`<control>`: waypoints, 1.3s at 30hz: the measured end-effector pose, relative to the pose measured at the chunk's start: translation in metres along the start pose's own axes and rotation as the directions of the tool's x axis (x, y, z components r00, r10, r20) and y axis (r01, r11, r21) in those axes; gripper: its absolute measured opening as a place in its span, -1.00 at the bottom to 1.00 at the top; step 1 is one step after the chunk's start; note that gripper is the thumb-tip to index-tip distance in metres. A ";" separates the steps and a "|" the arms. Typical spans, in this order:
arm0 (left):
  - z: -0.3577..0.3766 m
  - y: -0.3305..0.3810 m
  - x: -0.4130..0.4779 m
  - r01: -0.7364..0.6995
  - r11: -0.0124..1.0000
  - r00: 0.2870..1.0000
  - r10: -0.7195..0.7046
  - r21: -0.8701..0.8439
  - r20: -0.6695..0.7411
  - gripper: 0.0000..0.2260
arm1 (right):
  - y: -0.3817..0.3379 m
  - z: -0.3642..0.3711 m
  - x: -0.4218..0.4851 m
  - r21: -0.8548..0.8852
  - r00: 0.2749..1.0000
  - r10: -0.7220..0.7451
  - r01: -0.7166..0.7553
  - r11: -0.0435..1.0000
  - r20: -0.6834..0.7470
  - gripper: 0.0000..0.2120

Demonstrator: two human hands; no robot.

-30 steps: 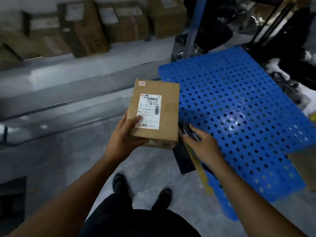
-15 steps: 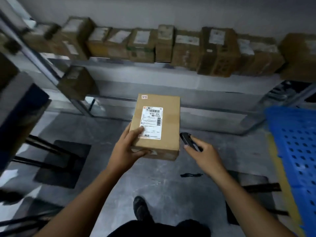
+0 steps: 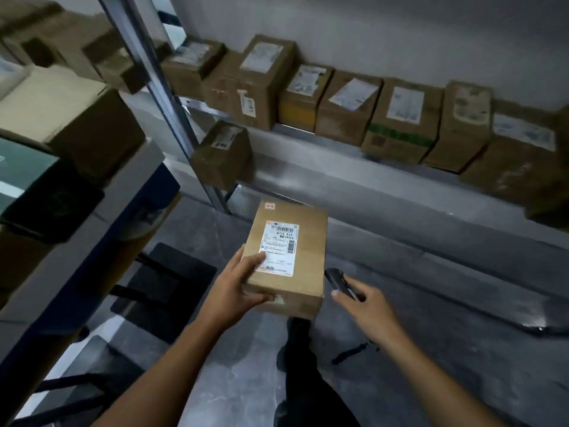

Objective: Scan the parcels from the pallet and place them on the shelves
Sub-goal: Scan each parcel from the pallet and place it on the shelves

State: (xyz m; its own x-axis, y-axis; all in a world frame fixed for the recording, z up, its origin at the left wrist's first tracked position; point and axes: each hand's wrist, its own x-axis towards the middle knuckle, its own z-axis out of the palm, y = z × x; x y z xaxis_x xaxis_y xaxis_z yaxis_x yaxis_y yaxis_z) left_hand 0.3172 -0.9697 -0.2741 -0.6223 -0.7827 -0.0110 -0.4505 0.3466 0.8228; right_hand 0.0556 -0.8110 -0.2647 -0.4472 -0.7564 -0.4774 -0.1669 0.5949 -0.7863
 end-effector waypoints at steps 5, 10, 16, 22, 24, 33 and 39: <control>-0.016 -0.065 0.108 0.047 0.998 0.999 -0.047 0.031 0.000 -0.26 | -0.029 0.027 0.122 -0.041 0.999 0.006 -0.004 0.999 0.045 -0.55; -0.012 -0.132 0.204 0.116 0.993 0.993 -0.116 -0.004 0.031 -0.25 | -0.047 0.053 0.234 -0.029 0.999 0.024 -0.023 0.999 0.041 -0.69; 0.001 -0.234 0.307 0.088 0.996 0.996 -0.087 -0.034 0.034 -0.24 | -0.043 0.095 0.362 0.015 0.998 0.056 -0.056 0.998 -0.016 -0.73; 0.010 -0.313 0.395 0.011 0.993 1.000 -0.010 0.118 -0.007 -0.23 | -0.038 0.133 0.464 -0.023 0.998 0.027 -0.028 0.999 -0.057 -0.64; 0.016 -0.324 0.405 -0.023 0.958 0.989 0.065 0.287 -0.136 -0.30 | -0.041 0.141 0.487 -0.056 0.999 0.009 -0.011 0.998 -0.038 -0.60; 0.043 -0.318 0.422 0.035 0.831 0.996 0.015 0.555 -0.086 0.06 | -0.074 0.173 0.551 -0.083 1.000 0.013 -0.014 0.996 -0.014 -0.56; 0.028 -0.296 0.423 0.089 0.839 0.992 -0.123 0.537 0.028 0.12 | -0.091 0.159 0.517 -0.060 0.996 0.057 -0.061 0.996 -0.066 -0.53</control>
State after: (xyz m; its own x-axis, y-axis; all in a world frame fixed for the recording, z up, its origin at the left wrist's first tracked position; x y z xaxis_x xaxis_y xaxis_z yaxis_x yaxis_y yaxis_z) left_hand 0.1694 -1.3894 -0.5385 -0.5800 -0.8045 -0.1282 -0.7770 0.4990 0.3838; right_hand -0.0205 -1.2996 -0.5023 -0.5129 -0.7014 -0.4949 -0.1919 0.6556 -0.7303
